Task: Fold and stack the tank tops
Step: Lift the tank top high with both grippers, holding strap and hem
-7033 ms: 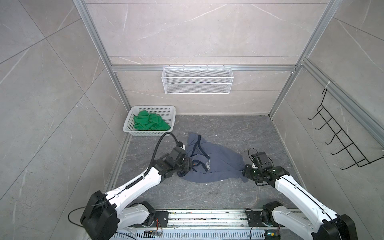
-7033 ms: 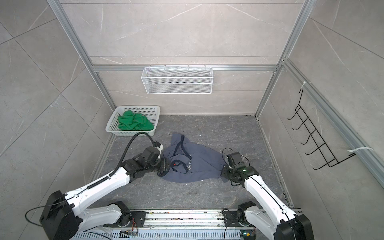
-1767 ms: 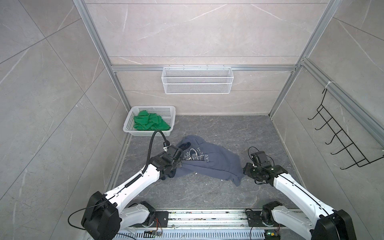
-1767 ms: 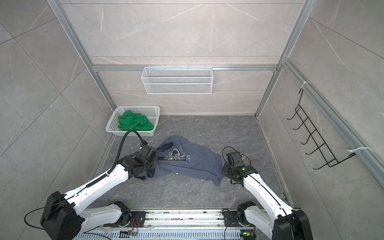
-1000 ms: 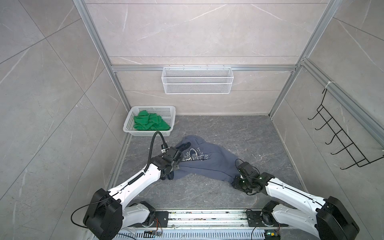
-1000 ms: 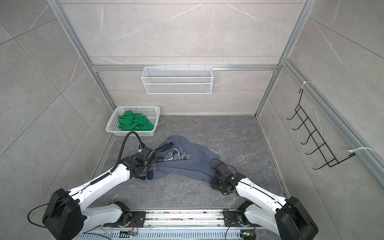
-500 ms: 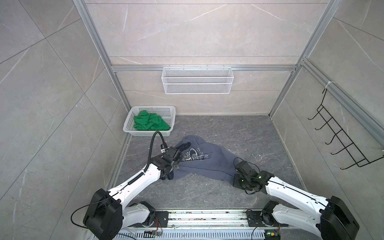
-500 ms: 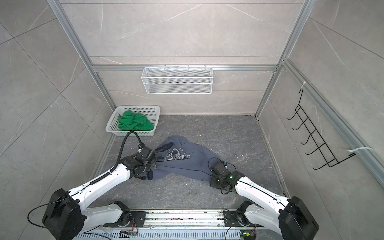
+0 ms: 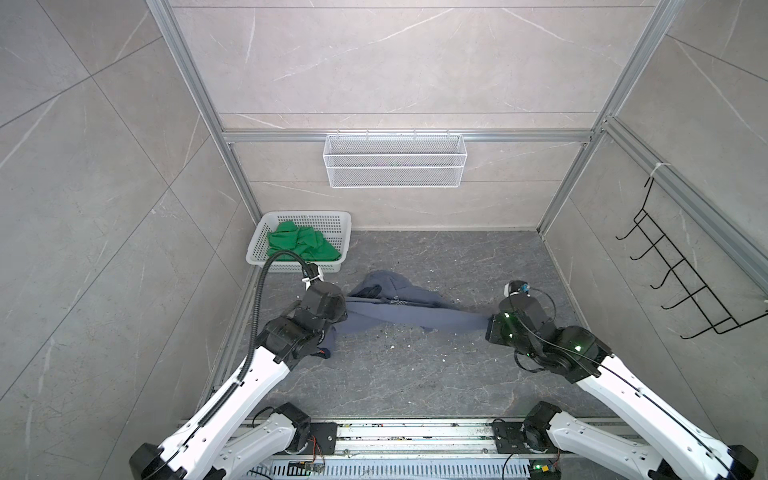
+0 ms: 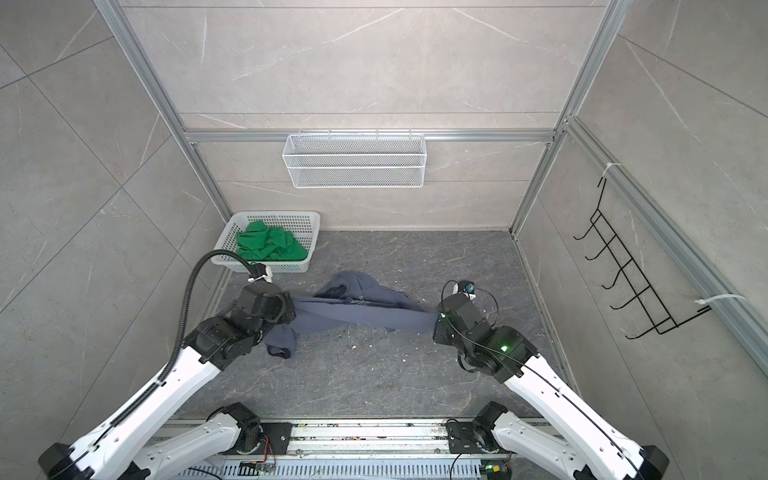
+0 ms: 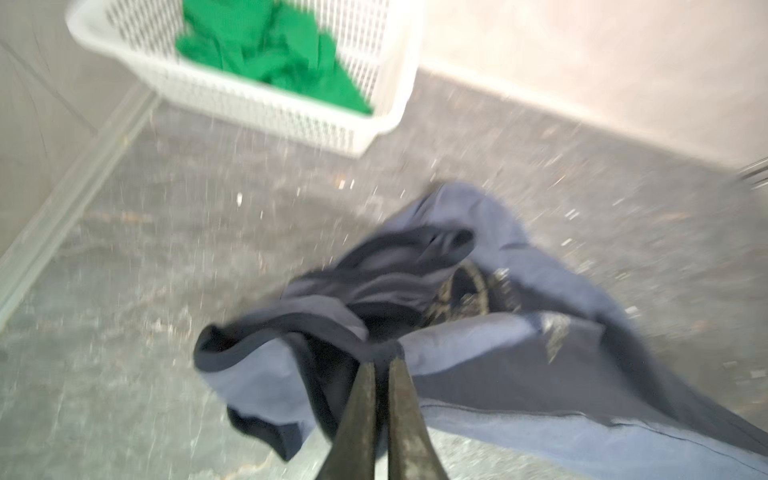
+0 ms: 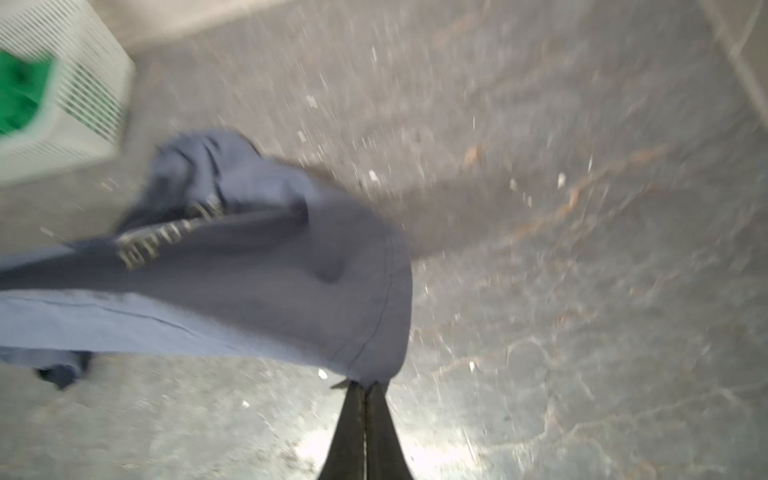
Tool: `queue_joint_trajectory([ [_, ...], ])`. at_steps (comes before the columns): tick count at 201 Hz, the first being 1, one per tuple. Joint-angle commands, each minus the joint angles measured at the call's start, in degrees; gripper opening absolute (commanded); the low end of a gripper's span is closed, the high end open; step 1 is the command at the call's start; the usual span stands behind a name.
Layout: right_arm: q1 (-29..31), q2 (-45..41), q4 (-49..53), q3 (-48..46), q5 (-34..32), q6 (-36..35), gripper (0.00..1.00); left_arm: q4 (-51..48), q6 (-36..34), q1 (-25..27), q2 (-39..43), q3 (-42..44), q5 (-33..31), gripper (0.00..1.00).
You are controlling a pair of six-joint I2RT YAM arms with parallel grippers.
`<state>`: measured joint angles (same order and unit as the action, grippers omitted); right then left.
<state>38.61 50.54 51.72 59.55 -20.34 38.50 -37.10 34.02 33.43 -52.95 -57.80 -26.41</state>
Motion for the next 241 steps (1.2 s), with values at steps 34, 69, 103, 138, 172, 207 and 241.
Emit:
queue_joint_trajectory([
  [34, 0.25, -1.94, 1.02, 19.83, -2.84, -13.7, 0.0, 0.28, -11.88, -0.28, 3.86, -16.47, 5.81, 0.0],
  [69, 0.26, -0.76, 0.59, 32.13, 1.83, -18.15, 0.0, -1.86, -16.26, -0.22, 4.27, -25.75, 11.43, 0.0],
  [103, 0.25, -0.2, 0.94, 41.85, 4.67, -20.45, 0.0, -2.94, -17.44, -0.22, 6.41, -32.68, 18.38, 0.0],
  [138, 0.24, 0.72, 1.45, 48.48, 6.25, -20.52, 0.0, -3.93, -14.06, -0.29, 6.52, -37.38, 22.82, 0.0],
  [172, 0.24, 3.66, 0.49, 48.55, 0.11, -20.94, 0.0, -0.85, -12.32, -0.25, 3.01, -34.63, 22.2, 0.0],
  [207, 0.25, 9.93, -2.41, 46.86, -12.23, -24.56, 0.0, -0.24, -14.9, -0.22, -7.3, -34.93, 9.9, 0.0],
  [241, 0.24, 13.29, -3.11, 49.0, -13.77, -27.01, 0.0, -0.16, -16.27, -0.29, -12.25, -38.42, 8.14, 0.0],
])
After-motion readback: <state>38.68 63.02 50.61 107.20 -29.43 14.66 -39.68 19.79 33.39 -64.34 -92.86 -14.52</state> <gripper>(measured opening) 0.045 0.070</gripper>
